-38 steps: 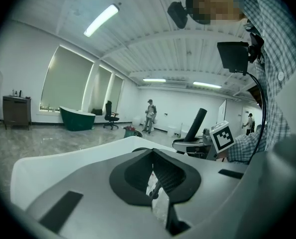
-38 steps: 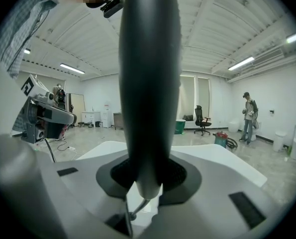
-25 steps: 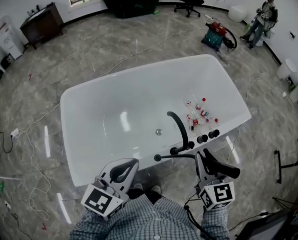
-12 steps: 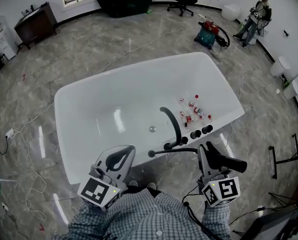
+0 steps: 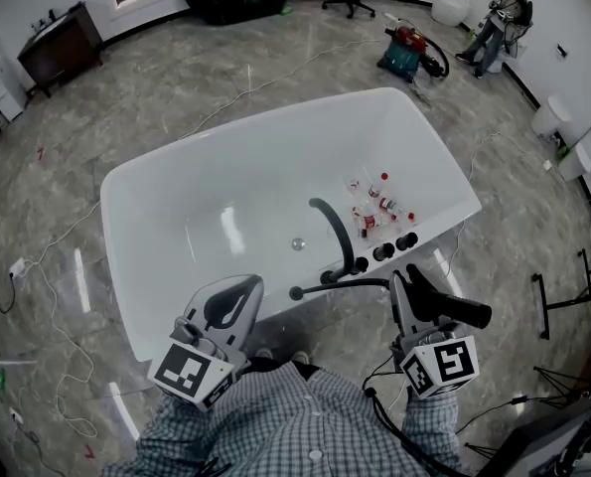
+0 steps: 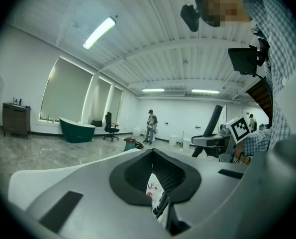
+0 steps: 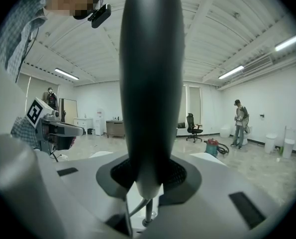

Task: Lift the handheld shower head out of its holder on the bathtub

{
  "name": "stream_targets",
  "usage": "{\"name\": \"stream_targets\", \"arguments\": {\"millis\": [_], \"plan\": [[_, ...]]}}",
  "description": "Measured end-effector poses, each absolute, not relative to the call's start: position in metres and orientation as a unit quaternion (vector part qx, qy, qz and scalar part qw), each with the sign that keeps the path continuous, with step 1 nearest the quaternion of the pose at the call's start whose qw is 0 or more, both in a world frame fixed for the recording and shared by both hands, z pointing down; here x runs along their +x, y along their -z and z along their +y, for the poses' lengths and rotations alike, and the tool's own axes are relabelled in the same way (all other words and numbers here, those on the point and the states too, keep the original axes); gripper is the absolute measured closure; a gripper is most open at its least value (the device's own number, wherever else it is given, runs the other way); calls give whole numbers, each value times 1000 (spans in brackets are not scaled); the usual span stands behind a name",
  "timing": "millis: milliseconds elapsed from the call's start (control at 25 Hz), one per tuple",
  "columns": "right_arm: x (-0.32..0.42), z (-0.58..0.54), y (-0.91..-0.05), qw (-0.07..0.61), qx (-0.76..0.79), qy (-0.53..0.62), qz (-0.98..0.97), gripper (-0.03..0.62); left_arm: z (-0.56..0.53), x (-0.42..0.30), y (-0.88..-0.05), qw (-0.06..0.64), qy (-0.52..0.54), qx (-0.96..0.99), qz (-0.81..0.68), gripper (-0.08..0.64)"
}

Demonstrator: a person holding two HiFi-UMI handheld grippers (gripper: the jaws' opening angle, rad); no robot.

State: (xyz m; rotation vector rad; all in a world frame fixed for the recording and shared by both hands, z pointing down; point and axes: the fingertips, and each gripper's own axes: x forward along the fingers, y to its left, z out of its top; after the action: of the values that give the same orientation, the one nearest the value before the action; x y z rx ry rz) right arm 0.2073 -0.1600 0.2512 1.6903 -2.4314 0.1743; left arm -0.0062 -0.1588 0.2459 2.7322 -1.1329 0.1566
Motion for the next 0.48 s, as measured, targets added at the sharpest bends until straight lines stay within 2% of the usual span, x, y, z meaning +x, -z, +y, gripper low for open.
{"name": "stream_targets", "arguments": {"millis": [480], "plan": [[206, -156, -251, 88, 560, -49, -822, 489, -152, -3, -245, 88, -54, 918, -382, 554]]}}
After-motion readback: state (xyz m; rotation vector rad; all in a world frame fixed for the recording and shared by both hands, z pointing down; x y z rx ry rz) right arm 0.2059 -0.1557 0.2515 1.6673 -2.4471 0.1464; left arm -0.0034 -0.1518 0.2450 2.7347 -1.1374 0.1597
